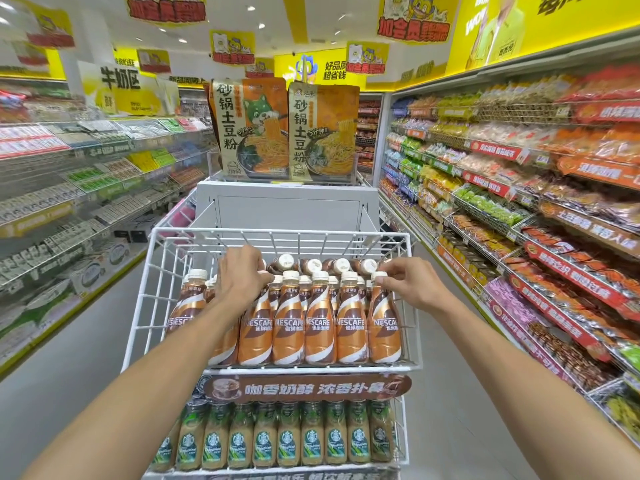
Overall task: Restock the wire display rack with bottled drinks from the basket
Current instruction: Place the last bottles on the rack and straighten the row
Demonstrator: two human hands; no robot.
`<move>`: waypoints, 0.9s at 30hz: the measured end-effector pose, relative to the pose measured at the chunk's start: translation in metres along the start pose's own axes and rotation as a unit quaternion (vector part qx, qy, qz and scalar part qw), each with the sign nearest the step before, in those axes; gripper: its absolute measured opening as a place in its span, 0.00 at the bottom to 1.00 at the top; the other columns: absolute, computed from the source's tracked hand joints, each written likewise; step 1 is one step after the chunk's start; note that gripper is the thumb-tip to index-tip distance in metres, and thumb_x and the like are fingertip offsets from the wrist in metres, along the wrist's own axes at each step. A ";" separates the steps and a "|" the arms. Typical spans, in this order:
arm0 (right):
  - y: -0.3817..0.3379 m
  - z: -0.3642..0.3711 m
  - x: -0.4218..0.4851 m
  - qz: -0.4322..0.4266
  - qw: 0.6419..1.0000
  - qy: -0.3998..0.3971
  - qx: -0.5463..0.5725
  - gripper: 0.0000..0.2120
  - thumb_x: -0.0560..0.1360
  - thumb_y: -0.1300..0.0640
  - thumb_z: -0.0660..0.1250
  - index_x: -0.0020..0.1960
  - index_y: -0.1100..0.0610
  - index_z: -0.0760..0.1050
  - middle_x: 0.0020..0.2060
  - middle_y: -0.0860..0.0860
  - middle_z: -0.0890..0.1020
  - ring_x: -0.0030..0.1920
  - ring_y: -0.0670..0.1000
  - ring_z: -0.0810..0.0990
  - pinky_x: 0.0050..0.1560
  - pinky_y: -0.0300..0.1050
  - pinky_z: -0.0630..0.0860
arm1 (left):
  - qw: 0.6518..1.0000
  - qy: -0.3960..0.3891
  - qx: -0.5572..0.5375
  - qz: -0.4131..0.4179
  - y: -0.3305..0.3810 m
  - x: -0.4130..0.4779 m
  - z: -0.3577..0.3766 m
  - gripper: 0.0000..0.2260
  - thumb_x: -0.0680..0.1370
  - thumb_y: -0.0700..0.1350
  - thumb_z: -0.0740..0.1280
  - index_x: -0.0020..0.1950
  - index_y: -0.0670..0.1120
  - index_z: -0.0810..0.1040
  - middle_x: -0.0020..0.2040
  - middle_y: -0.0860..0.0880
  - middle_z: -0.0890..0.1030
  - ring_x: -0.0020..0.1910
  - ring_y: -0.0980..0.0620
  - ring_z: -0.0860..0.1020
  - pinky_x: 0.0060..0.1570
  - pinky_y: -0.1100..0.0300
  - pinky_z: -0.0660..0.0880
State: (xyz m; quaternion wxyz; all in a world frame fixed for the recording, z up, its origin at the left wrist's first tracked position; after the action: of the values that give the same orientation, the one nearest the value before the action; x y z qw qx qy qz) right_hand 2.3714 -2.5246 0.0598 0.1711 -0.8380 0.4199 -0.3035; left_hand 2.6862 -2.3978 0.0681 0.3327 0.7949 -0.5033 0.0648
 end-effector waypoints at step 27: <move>-0.008 0.005 0.000 0.036 0.997 0.037 -0.049 0.10 0.74 0.51 0.77 0.45 0.57 0.82 0.39 0.51 0.85 0.44 0.53 0.84 0.48 0.53 0.83 | 0.999 -0.004 0.035 0.032 0.004 -0.004 -0.004 0.17 0.73 0.50 0.78 0.34 0.40 0.76 0.31 0.43 0.79 0.34 0.43 0.78 0.34 0.51 0.76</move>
State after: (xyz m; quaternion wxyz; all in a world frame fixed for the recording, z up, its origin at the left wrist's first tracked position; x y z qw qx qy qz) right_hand 2.3797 -2.5201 0.0600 0.1253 -0.8176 0.4704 -0.3074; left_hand 2.6818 -2.3935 0.0709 0.3002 0.7898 -0.5273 0.0900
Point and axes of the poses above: each hand's wrist, its own x-axis towards the middle knuckle, its own z-axis out of the palm, y = z × x, the point moved 4 cm from there along x, towards the middle knuckle
